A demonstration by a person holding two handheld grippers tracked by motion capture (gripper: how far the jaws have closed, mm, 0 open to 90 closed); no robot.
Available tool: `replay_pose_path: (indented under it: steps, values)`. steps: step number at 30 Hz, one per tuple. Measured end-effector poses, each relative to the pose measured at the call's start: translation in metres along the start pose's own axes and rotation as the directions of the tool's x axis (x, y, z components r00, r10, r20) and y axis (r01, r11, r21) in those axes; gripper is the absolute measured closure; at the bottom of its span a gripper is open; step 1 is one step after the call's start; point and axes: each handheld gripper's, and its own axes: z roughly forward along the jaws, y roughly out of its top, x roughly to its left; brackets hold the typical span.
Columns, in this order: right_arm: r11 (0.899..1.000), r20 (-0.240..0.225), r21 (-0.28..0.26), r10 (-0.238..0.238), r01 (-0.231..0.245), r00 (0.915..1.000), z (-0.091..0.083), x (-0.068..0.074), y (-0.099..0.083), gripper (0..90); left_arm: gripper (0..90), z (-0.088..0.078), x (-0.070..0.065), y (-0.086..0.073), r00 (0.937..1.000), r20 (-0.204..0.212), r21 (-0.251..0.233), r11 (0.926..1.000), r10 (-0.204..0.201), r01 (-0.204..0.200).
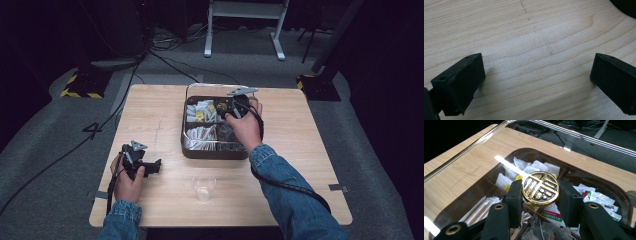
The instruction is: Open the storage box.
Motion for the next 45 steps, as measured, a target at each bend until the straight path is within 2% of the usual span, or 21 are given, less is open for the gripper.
replay_pose_path:
  steps: [10,15,21,29,45]
  values:
    - [1.0,0.01,-0.005,-0.019,0.019,0.9998,-0.022,-0.015,-0.003,58.6,0.1,0.0,0.0,0.0,1.0,-0.001,0.0,1.0,0.0,0.0]
    - [1.0,0.029,-0.013,-0.013,0.013,0.9995,-0.038,-0.03,-0.007,58.6,0.1,0.0,0.0,0.0,1.0,-0.001,0.001,1.0,0.0,0.0]
    - [1.0,0.062,-0.018,-0.008,0.009,0.9981,-0.062,-0.055,-0.01,58.6,0.2,0.0,0.0,0.0,1.0,0.0,0.001,1.0,-0.001,0.001]
    - [1.0,0.093,-0.029,0.012,-0.009,0.9956,-0.086,-0.079,-0.015,58.5,0.1,0.0,0.0,0.0,1.0,-0.001,0.001,1.0,-0.001,0.001]
    - [0.999,0.156,-0.034,0.043,-0.039,0.9868,-0.117,-0.117,-0.033,58.5,0.1,0.001,0.002,0.001,0.9999,0.012,0.001,0.9999,0.011,-0.011]
